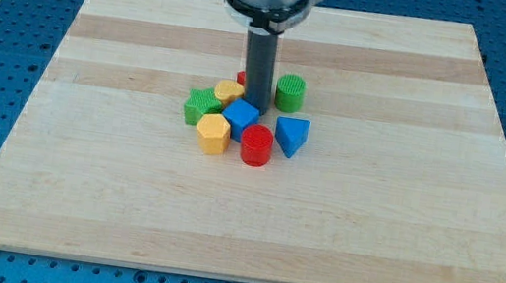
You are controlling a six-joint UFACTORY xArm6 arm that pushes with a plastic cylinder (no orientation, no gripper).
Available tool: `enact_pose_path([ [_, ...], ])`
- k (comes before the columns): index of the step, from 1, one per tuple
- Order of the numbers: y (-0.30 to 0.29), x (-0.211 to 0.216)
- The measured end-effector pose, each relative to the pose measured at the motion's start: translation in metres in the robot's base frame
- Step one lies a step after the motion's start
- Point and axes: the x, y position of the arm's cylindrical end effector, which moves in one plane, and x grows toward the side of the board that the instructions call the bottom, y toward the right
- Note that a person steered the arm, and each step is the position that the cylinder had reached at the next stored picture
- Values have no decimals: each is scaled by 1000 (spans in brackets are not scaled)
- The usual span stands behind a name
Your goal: Place the green circle below the red star
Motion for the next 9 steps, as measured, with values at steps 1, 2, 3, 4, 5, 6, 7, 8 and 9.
enact_pose_path([
  [1, -11, -13],
  [2, -12, -40],
  [3, -12, -61],
  [4, -12, -63],
  [5, -9, -38],
  [6, 3, -22],
  [7, 14, -2],
  [8, 44, 12],
  [9, 95, 4],
])
